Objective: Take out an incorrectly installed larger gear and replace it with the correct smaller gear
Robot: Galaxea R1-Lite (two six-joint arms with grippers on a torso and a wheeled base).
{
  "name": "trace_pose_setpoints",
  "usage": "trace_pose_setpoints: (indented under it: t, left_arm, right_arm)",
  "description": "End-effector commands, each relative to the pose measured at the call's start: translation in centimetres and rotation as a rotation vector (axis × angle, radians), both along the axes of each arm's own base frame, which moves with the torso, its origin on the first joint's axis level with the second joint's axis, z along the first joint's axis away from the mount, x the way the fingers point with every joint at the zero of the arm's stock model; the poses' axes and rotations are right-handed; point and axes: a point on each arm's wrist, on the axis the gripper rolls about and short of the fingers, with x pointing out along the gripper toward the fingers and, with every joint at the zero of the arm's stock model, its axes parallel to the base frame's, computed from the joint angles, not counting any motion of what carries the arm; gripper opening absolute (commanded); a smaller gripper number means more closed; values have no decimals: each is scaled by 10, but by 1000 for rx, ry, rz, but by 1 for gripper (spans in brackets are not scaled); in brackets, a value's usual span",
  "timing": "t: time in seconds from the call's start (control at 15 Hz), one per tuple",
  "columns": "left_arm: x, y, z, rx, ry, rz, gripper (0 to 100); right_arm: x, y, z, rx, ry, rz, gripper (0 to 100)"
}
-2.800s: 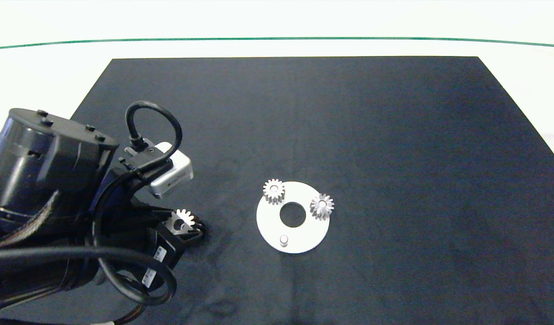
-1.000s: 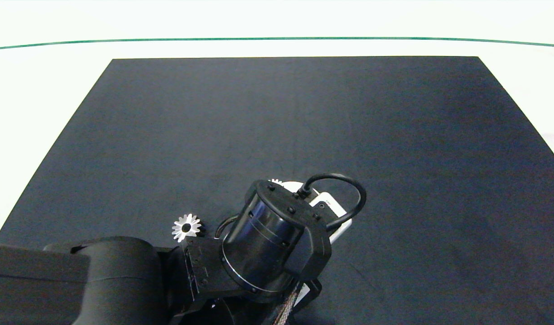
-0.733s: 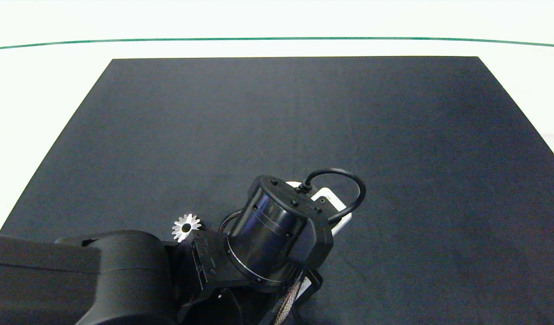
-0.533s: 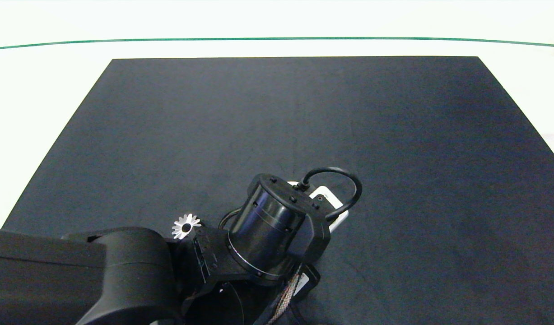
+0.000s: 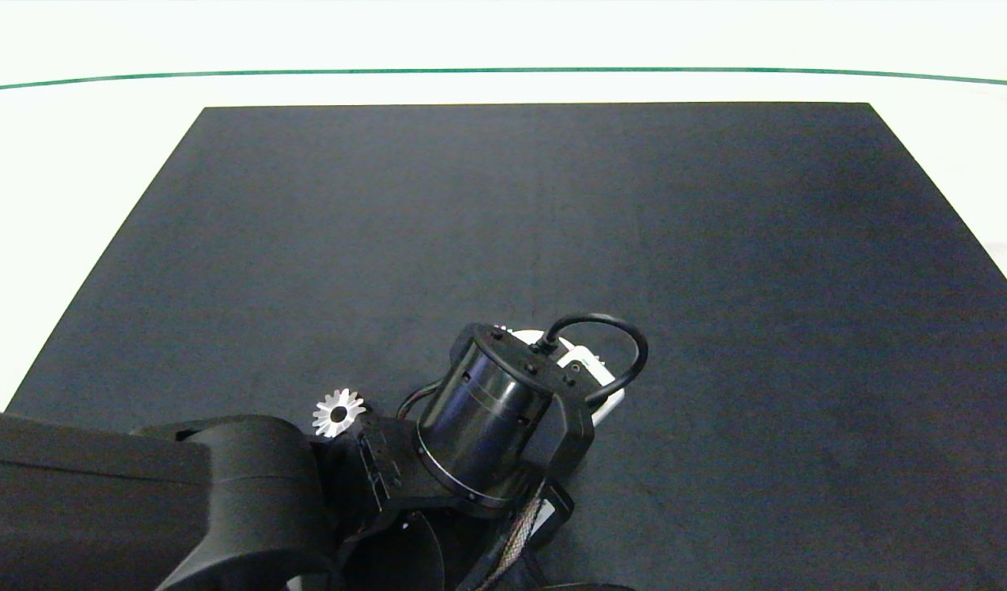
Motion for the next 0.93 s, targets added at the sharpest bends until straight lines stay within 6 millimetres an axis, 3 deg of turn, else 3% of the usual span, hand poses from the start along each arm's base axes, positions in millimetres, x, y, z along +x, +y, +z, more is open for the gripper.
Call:
trace_pose_setpoints:
  t: [0.07, 0.93]
  left_arm:
    - [3, 1, -2, 5, 0, 10, 10]
    - [15, 6, -13, 36, 22, 51, 10]
  right_arm:
    - [0, 0, 0, -1, 3, 1, 100]
    - [0, 0, -4, 0, 10, 1, 100]
